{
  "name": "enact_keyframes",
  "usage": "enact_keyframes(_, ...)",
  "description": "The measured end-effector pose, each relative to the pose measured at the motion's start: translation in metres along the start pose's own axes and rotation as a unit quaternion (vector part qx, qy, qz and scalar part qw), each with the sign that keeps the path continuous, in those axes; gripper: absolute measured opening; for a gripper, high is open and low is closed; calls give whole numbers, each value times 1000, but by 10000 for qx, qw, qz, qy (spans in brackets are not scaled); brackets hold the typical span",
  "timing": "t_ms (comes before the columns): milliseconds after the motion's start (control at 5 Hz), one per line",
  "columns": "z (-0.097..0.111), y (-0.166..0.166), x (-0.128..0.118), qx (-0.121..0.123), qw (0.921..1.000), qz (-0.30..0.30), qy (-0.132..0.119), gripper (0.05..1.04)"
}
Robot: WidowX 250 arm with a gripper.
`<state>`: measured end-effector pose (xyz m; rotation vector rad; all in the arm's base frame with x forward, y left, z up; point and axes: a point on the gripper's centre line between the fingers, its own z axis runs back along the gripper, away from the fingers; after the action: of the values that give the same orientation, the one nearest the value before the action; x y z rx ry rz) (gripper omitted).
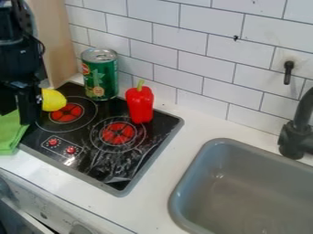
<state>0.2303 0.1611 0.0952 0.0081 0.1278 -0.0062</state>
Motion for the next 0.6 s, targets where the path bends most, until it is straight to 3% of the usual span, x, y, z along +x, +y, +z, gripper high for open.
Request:
enact_keyframes(200,-13,19,5,279,9988,299,263,1001)
enact_keyframes(600,-21,64,7,393,9952,875,206,1001)
